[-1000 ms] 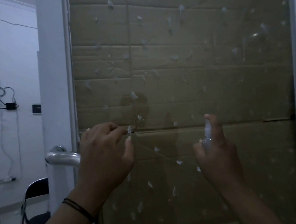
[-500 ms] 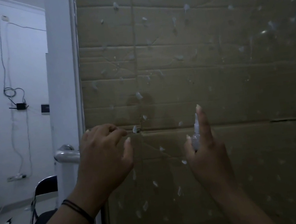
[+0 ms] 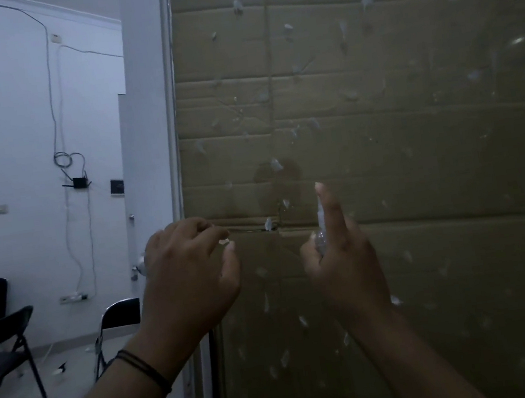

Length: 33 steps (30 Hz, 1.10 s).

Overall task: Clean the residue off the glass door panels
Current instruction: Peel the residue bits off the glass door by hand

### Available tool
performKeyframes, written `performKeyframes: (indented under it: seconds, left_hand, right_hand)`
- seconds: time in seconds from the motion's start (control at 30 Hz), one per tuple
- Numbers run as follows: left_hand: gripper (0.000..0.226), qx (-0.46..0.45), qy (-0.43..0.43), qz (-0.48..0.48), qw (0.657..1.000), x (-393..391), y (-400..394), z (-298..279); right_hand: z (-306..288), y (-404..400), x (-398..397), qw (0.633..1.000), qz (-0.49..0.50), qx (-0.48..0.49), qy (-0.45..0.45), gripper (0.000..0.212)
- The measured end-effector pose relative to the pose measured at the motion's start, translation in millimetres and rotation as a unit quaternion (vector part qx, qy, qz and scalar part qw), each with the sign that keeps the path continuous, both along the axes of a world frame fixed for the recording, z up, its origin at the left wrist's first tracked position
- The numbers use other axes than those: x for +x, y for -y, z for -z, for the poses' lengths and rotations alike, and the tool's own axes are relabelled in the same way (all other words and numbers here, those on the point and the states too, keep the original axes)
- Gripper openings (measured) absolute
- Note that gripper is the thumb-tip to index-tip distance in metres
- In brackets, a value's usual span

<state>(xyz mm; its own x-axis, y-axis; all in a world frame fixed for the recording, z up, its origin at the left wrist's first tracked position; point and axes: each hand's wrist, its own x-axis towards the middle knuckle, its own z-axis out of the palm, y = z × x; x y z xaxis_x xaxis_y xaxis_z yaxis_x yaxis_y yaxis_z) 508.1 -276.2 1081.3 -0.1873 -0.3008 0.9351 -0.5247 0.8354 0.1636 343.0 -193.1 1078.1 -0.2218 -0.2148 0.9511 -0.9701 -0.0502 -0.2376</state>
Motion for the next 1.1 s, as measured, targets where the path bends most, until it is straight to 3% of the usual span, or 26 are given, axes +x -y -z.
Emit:
performKeyframes:
  seconds: [0.57,0.8,1.1]
  left_hand:
    - [0.03,0.023,-0.001,-0.04,0.999,22.9,5.4,3.8]
    - [0.029,0.031,0.0,-0.037,0.999,22.0,6.9,6.6]
    - [0.03,0.034,0.007,-0.03,0.999,18.9,8.4,9.0]
  right_hand:
    - [22.4,17.7,21.0,0.998,-0.047,0.03,0.014,0.074]
    - [20.4,19.0,19.3,0.997,-0.063,0.024,0.034,0.061]
    - [27.0,12.8,18.3,0.996,-0.068,0.054,0.012,0.086]
